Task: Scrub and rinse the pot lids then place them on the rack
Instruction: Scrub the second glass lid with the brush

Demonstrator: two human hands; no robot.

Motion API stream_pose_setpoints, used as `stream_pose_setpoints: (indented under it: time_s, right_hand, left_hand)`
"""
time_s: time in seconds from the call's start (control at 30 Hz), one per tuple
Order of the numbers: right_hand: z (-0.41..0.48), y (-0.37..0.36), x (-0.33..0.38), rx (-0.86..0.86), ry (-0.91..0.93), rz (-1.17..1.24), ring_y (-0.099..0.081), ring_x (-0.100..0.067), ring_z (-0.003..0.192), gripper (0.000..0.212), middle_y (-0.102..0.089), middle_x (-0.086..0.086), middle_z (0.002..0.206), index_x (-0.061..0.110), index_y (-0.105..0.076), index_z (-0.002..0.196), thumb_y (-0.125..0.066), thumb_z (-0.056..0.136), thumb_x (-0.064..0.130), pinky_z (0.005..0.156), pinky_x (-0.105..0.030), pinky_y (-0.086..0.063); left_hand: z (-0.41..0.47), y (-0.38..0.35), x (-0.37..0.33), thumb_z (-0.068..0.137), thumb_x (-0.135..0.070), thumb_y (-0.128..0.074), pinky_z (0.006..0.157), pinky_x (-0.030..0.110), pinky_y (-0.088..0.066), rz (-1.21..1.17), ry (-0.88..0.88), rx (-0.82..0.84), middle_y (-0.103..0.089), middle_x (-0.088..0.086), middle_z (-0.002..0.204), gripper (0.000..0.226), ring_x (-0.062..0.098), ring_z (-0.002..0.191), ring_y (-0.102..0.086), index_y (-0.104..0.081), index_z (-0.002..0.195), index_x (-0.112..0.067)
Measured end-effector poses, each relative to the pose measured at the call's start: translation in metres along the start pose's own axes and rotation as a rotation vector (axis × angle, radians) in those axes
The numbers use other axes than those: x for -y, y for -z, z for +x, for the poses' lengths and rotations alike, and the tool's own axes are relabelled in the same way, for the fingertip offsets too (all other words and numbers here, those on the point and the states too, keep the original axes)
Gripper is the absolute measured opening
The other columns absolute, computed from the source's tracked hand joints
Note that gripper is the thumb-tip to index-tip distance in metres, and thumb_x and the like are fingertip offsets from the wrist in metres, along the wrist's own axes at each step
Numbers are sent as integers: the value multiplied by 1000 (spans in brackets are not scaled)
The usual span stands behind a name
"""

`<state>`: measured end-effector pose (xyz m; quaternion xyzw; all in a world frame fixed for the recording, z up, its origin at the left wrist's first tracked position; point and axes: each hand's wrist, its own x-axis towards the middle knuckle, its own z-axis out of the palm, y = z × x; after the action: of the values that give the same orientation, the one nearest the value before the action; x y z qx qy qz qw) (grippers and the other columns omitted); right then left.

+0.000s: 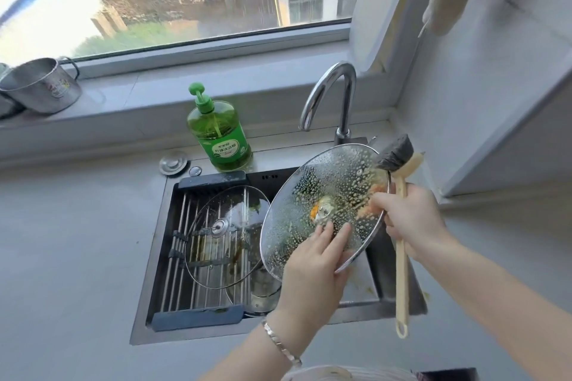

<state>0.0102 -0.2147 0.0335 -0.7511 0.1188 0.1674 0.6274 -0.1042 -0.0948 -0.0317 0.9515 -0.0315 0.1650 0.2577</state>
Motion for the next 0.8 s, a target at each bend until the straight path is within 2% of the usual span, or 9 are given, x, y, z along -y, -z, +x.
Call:
stream_pose_setpoints:
  time_s: [0.07,0.2,0.27,0.37,0.43,0.53,0.63,0.7,0.8]
  right_hand:
    - [-2,-1,6,-19,83,-57,-27,-4,30,15,-35,9,32,8,-56,62,-57,71,-4,41,-20,-24]
    - [-8,-11,26,-22,232,-126,-42,-3,34,15,-53,9,44,13,-57,63,-64,77,14,47,-23,-32]
    - [-13,-19,35,48,289,-120,-57,-3,47,14,-68,0,63,16,-63,74,-65,82,27,52,-26,-42]
    - [-19,-32,38,180,350,-132,-66,-11,79,15,-70,-2,81,26,-62,86,-60,87,41,77,-31,-50]
    - [-18,-36,31,202,370,-282,-60,-10,89,26,-65,12,89,33,-59,107,-52,88,50,76,-28,-44]
    - [-9,-29,10,121,375,-708,-55,-16,96,54,-59,9,104,34,-35,140,-34,92,59,69,-27,-35]
    - [0,-22,-9,13,404,-876,-55,-18,80,49,-54,7,88,47,-29,141,-30,93,58,60,-27,-34]
    - [-4,-29,-19,-7,641,-871,-46,-15,58,39,-40,8,69,45,-41,135,-43,96,44,47,-24,-31]
    - [-27,-39,-26,164,999,-823,-31,-9,41,41,-33,11,63,35,-56,126,-49,87,28,35,-15,-24]
  left_hand:
    - [8,3,5,91,-25,-48,81,30,-56,9,-65,-127,-70,10,111,35,21,101,-68,-67,116,-10]
    - [25,25,9,98,-42,-37,76,13,-51,-131,-41,-127,-74,6,98,48,10,84,-70,-68,113,-8]
    - [34,41,5,93,-52,-36,62,6,-46,-299,152,-112,-74,1,81,50,9,71,-65,-67,114,-19]
    - [44,55,5,86,-49,-43,68,20,-56,-756,619,-111,-74,-8,77,37,9,73,-69,-67,101,-25]
    - [46,58,11,92,-39,-43,69,28,-59,-1010,876,-122,-75,6,84,34,21,80,-72,-65,100,-14]
    - [42,66,14,97,-36,-36,72,34,-59,-1118,1007,-117,-74,16,88,38,28,83,-72,-63,101,-9]
    - [39,70,14,96,-36,-37,74,36,-59,-1131,992,-122,-73,17,87,37,29,81,-72,-63,99,-9]
    - [42,72,12,94,-36,-40,71,34,-60,-1088,951,-118,-74,16,86,36,27,80,-72,-64,98,-9]
    - [44,78,12,92,-36,-43,67,32,-60,-1043,905,-106,-74,14,85,37,25,78,-72,-67,96,-8]
